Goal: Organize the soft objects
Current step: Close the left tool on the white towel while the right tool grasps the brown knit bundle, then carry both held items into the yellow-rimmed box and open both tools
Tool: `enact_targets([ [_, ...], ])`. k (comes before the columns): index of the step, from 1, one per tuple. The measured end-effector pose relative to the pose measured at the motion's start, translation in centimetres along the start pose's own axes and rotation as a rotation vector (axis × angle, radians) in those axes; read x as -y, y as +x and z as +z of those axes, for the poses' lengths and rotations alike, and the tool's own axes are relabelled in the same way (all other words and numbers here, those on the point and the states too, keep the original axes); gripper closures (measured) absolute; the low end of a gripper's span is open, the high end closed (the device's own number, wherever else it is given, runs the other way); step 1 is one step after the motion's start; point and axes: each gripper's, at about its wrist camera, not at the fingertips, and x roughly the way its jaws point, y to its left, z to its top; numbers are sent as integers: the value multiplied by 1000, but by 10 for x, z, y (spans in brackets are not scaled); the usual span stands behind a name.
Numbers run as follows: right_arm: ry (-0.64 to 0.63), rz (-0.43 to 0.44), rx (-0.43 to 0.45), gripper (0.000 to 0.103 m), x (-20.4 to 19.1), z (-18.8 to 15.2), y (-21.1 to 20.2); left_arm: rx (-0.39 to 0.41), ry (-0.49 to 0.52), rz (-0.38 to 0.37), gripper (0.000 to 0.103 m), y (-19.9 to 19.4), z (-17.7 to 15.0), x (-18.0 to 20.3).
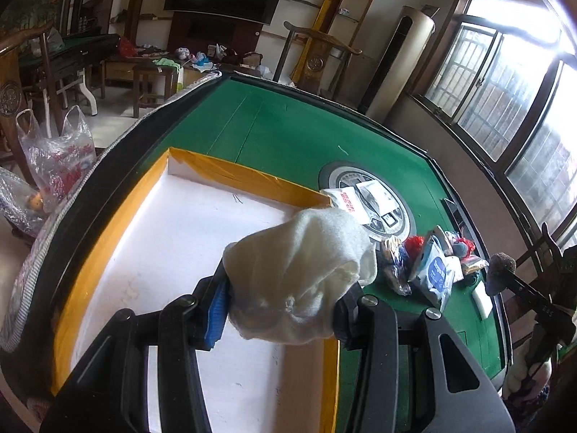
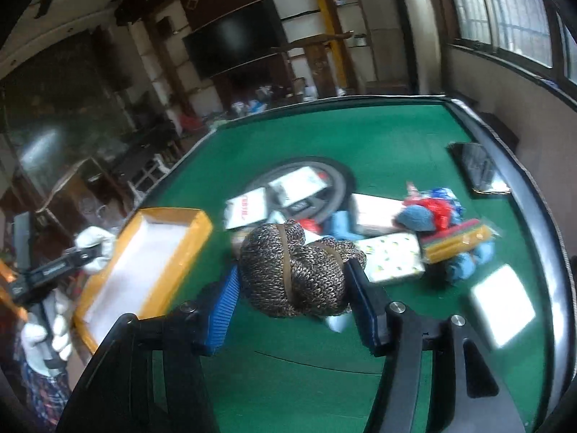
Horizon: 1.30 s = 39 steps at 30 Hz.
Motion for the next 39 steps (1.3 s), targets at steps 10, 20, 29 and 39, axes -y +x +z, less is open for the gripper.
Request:
enact_targets([
  [10, -17, 313, -199, 49, -123, 31, 139, -129, -71, 0, 58, 83, 44, -30],
  [20, -62, 244, -310, 47, -167, 32, 225, -191, -208, -15, 41, 118, 40, -57],
  [29, -96, 232, -252, 40, -169, 37, 215, -181, -324, -61, 34, 114, 43, -78],
  [39, -48, 96, -1, 31, -100, 38, 123, -81, -248, 28, 27, 96, 65, -65],
])
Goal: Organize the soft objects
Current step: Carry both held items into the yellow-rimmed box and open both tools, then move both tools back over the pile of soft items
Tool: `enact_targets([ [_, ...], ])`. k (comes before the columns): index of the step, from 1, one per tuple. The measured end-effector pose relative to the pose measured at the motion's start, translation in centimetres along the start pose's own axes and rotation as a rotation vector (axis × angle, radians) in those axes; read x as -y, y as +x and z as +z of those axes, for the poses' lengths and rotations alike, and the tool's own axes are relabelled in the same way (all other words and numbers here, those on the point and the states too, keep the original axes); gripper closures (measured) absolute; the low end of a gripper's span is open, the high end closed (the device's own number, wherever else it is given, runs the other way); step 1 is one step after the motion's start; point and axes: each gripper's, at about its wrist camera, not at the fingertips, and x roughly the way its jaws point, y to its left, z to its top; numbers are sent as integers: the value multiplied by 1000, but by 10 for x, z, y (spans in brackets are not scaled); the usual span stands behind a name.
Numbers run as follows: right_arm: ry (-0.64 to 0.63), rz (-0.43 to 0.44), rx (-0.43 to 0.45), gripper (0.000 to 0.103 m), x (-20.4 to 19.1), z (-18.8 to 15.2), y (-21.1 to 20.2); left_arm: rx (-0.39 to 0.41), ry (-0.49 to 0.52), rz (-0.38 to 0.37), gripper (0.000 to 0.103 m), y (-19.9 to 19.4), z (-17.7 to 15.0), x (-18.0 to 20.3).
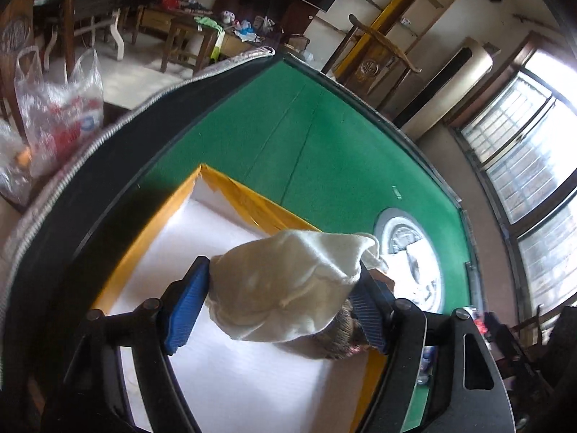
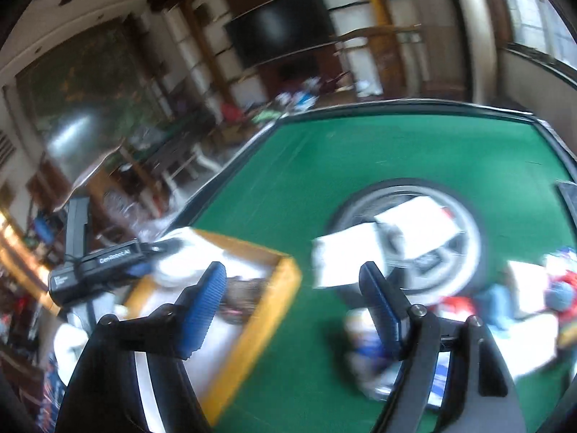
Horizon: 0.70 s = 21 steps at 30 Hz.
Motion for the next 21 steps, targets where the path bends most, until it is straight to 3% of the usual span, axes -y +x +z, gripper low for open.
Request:
enact_targets([
  [4, 54, -44, 26, 31, 35, -8, -20, -23, -2, -35, 27, 6, -2, 0],
  [9, 105, -80, 60, 31, 74, -15, -38, 34, -4, -92, 21, -16, -7, 1],
  [12, 119, -95, 87, 31, 92, -16, -52, 21, -58, -144, 21, -25, -12, -2],
  [17, 167, -95, 119, 31, 126, -24, -66, 116, -20, -92, 21, -62, -30, 22],
  [21, 218, -23, 46, 31, 150, -31, -52, 195, 49, -52, 21, -85, -51, 52],
])
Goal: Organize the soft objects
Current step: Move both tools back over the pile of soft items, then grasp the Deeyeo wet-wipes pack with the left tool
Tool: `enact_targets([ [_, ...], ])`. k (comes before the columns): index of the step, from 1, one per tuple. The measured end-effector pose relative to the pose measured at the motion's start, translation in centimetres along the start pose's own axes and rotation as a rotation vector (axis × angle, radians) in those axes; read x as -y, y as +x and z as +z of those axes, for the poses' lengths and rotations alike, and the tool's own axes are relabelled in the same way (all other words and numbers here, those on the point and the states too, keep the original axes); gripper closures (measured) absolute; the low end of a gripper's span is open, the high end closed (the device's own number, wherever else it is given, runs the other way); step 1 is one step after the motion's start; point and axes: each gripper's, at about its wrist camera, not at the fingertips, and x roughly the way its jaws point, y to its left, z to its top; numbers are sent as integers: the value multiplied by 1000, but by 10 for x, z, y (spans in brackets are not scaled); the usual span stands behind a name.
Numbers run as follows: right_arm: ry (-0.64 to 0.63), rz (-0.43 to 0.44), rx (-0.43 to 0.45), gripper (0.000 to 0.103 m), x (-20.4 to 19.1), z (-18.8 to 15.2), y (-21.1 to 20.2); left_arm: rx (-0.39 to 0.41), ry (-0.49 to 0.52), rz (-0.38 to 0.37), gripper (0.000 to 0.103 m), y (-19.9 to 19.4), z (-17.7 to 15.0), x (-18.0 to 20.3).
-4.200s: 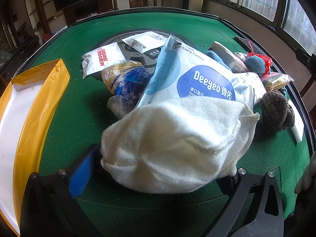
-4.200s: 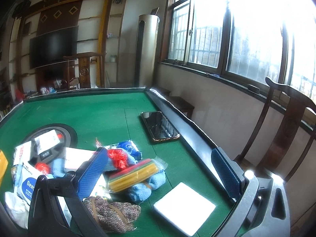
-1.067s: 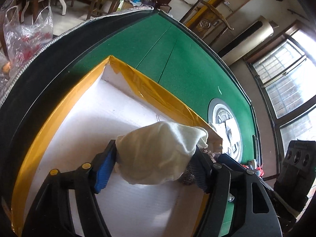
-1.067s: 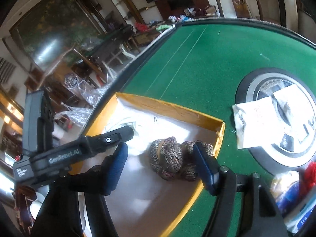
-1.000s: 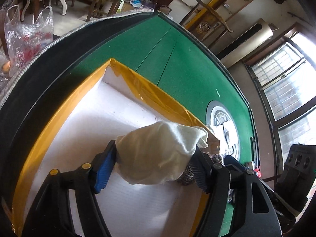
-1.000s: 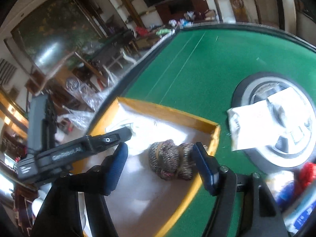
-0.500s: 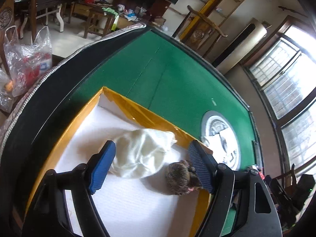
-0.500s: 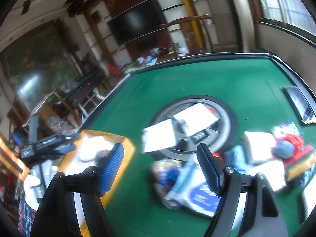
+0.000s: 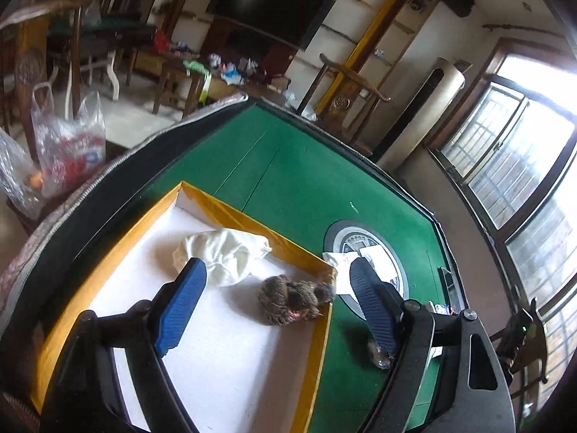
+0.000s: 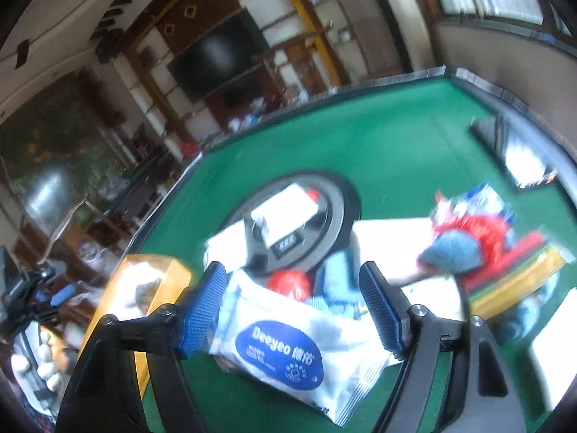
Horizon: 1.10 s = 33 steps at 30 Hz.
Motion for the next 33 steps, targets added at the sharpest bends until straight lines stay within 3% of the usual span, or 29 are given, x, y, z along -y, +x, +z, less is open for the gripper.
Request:
enact_targets([
  [5, 53, 152, -108, 31, 8, -3, 17, 29, 97, -26, 21, -8, -25, 37],
  [11, 119, 278, -238, 30, 12, -16, 33, -58, 183, -89, 21, 9, -47, 67],
  [13, 136, 364, -304, 30, 7, -23, 38, -94, 192, -105, 21, 15, -54, 74],
  [17, 142, 656, -483, 30, -8, -42, 44, -165, 226, -150, 21, 24, -76, 93],
  [18, 135, 658, -477, 30, -8, -44, 40, -184, 247, -158, 21, 27, -82, 99],
  [21, 144, 533, -334, 30, 11, -38, 13, -235, 341, -162, 21, 38, -101, 121],
  [24, 215, 473, -229, 27, 40, -32, -8, -257, 500, -136, 21, 53, -119, 150],
  [26, 277, 472, -192, 26, 56, -33, -15, -268, 598, -111, 21, 69, -129, 168],
  [33, 380, 468, -154, 26, 84, -28, -24, -369, 767, -145, 21, 112, -163, 203],
])
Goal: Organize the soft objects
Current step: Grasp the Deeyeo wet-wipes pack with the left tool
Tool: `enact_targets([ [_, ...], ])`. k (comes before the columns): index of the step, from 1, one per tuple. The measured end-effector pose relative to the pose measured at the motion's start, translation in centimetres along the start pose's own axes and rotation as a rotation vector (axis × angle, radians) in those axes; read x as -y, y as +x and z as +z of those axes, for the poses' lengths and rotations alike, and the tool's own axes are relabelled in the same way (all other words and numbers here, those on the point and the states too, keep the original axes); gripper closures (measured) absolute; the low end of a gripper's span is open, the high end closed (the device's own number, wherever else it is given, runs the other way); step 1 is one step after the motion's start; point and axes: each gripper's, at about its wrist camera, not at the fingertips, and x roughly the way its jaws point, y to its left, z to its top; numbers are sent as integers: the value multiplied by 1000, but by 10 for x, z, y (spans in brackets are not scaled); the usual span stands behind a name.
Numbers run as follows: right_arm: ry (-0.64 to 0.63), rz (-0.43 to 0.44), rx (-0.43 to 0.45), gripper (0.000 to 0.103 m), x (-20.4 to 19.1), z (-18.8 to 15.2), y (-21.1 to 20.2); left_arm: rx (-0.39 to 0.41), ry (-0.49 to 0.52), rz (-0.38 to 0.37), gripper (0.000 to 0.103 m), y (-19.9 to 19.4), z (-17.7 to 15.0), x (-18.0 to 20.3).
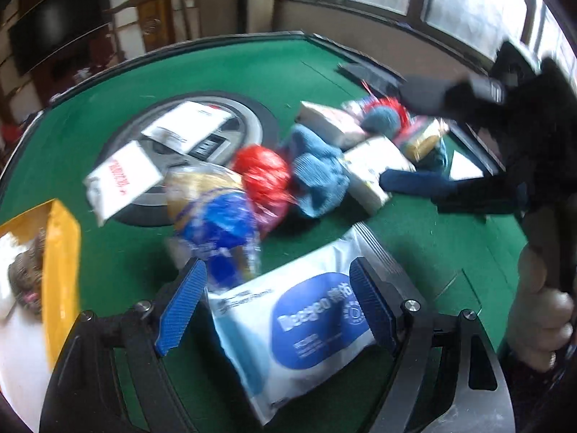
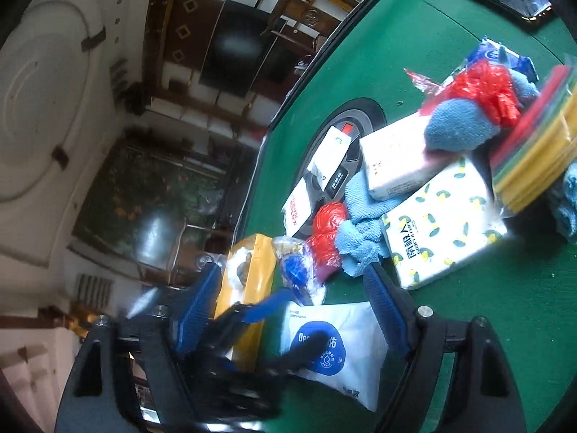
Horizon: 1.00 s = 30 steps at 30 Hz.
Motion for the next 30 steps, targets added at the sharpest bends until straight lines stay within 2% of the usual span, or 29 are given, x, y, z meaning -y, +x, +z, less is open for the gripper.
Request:
enact_targets([
  [2, 3, 1, 6, 26, 3, 1, -3, -24, 44, -21, 21, 3, -5, 10],
  [4, 4, 2, 8, 26, 3, 4, -3, -59, 66, -107, 21, -2, -13, 19],
  [7, 2, 5, 9, 26, 2, 3, 0, -90, 100, -184, 21, -18, -27, 33],
  [9, 0, 2, 18, 26, 1, 3, 1, -81, 101, -219, 21, -30, -32, 38],
  [12, -8, -5, 43, 26, -3, 4, 5, -32, 161, -165, 20, -39, -33, 53],
  [16, -6, -31, 68, 26, -2, 5, 3, -62, 250, -107, 20, -23, -40, 82],
  [19, -7, -44, 84, 26, 0, 6, 0, -2, 344, 26, 18, -17, -51, 107],
  [21, -16, -63, 92, 26, -1, 7, 0, 2, 315, 23, 31, -19, -52, 111],
  [22, -17, -70, 94, 26, -1, 7, -1, -4, 291, 21, 44, -22, -52, 110],
  [23, -16, -76, 97, 26, 0, 8, -1, 4, 268, 0, 52, -26, -52, 107],
  [24, -14, -77, 100, 26, 1, 8, -1, 12, 234, -37, 57, -33, -51, 101],
  [26, -11, -80, 106, 26, 2, 8, -2, 27, 165, -92, 76, -48, -49, 86],
  [27, -12, -82, 108, 26, 2, 8, -2, 41, 136, -111, 79, -56, -49, 79],
  [29, -17, -95, 111, 26, 2, 8, -1, 73, 79, -152, 97, -74, -50, 63],
  [30, -21, -105, 111, 26, 2, 8, -1, 88, 52, -165, 97, -81, -52, 56],
])
